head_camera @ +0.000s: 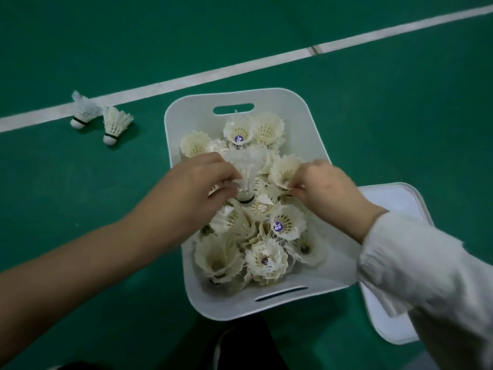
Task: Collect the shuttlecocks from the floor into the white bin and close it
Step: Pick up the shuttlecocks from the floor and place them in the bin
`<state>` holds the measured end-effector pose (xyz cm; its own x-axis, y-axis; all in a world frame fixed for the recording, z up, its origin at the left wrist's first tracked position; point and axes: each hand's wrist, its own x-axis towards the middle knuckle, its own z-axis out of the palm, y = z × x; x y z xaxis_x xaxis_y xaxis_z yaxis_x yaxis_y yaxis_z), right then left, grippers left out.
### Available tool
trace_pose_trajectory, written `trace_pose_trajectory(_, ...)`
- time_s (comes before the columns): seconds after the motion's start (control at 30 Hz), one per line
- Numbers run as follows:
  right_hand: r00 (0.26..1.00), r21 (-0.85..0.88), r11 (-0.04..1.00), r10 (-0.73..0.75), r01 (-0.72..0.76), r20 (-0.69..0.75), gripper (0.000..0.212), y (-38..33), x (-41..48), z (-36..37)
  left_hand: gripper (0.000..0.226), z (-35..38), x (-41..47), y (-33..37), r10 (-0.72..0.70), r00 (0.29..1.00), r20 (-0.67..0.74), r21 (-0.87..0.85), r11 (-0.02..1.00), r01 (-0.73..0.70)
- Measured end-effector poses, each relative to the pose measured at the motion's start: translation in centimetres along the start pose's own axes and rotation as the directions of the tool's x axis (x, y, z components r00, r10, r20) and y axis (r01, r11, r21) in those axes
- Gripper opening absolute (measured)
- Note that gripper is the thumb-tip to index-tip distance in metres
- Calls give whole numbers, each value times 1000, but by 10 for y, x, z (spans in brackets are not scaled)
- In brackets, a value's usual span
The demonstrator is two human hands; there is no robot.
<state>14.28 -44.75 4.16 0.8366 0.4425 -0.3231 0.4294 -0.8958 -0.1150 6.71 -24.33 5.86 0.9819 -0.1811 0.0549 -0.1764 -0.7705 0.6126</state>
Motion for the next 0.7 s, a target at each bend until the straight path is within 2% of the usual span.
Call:
trace_pose_trajectory(0.1,999,-88,995,-39,39,2,28,1,-3,-4,6,3,-7,4,-29,1000,5,-36,999,29)
trace_pose_trajectory(0.17,986,-81,991,-115,106,-118,42,2,-16,-18,7,4,-10,7,4,1000,25,-33,999,-3)
trace_pose_trajectory(0.23,957,46,976,-200,215,-212,51,-2,-36,-32,7,8,-11,12,34,999,36,-43,999,-32)
trace_pose_trajectory(0.27,953,134,956,-235,262,-190,52,-7,-47,-36,6,11,-13,15,44,998,37,-58,997,-42)
trace_pose_trajectory(0.3,956,204,937,-263,285,-130,51,-9,-56,-36,6,14,-13,20,56,998,37,-74,996,-53)
trace_pose_trajectory(0.37,949,234,920,-304,316,-85,33,-7,-63,-26,4,24,-12,27,77,996,39,-105,992,-73)
trace_pose_trajectory(0.43,945,225,924,-272,310,-184,18,1,-64,-18,5,32,-11,34,96,994,53,-139,986,-88)
trace_pose_trajectory(0.53,944,231,947,-153,224,-291,17,12,-63,-16,16,24,-9,38,100,994,39,-156,983,-93)
trace_pose_trajectory(0.63,965,175,973,-107,151,-238,11,12,-64,-5,24,-3,-5,26,36,999,34,-61,998,-34)
trace_pose_trajectory(0.7,984,103,987,-107,122,-144,14,8,-62,9,25,-18,-4,4,3,997,76,57,998,-7)
